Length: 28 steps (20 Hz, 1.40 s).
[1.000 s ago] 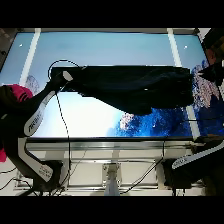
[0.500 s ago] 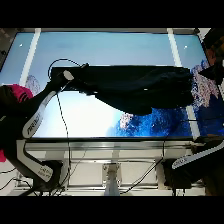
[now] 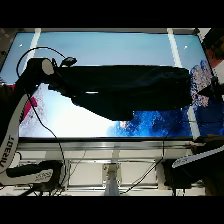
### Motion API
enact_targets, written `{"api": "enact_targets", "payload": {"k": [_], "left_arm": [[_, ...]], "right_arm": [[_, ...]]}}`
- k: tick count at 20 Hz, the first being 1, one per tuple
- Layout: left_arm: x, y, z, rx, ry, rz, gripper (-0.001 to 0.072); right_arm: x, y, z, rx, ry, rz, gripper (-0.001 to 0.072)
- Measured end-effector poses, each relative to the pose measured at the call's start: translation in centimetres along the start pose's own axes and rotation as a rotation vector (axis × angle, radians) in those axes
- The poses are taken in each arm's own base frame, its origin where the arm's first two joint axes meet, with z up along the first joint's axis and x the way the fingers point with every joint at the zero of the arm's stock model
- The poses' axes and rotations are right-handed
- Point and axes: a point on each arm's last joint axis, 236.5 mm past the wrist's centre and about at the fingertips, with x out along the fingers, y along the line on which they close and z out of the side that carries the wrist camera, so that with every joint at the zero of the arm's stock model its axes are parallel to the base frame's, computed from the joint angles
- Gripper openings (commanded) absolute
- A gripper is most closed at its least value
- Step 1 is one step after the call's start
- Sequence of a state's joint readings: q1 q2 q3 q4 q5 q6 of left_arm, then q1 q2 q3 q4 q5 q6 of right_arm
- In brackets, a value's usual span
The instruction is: Fold the clothes and pants, and hang the long-sleeved shirts on hangers.
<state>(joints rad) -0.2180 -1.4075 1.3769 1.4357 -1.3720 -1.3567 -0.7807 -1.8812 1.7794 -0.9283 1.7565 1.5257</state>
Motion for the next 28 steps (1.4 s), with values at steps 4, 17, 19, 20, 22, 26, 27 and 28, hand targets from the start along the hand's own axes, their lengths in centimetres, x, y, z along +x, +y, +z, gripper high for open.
{"api": "enact_targets", "payload": {"k": [4, 17, 19, 20, 22, 26, 27, 28], "left_arm": [[-0.8, 2.9, -2.2, 0.005, 0.072, 0.127, 0.0011], [-1.2, 9.3, -4.7, -0.058, 0.165, 0.289, 0.0012], [-1.1, 9.5, -4.8, -0.064, 0.169, 0.289, 0.0011], [-1.1, 9.6, -4.9, -0.065, 0.170, 0.290, 0.0012], [-1.0, 9.7, -4.9, -0.067, 0.173, 0.291, 0.0012], [-0.5, 9.9, -4.8, -0.066, 0.178, 0.289, 0.0012], [-0.2, 9.9, -4.8, -0.067, 0.181, 0.286, 0.0012], [0.2, 9.9, -4.7, -0.067, 0.185, 0.282, 0.0012]], "right_arm": [[2.8, -2.8, -2.0, 0.108, 0.074, 0.018, 0.0358], [7.0, -5.4, 1.0, 0.223, -0.056, -0.097, 0.0460], [7.1, -5.8, 1.4, 0.230, -0.072, -0.114, 0.0460], [7.2, -5.9, 1.5, 0.232, -0.076, -0.123, 0.0458], [7.3, -6.0, 1.9, 0.235, -0.093, -0.129, 0.0447], [7.9, -5.9, 2.5, 0.222, -0.112, -0.141, 0.0113], [8.1, -5.9, 2.8, 0.213, -0.118, -0.144, 0.0050], [8.2, -5.8, 2.9, 0.203, -0.122, -0.147, 0.0049]]}}
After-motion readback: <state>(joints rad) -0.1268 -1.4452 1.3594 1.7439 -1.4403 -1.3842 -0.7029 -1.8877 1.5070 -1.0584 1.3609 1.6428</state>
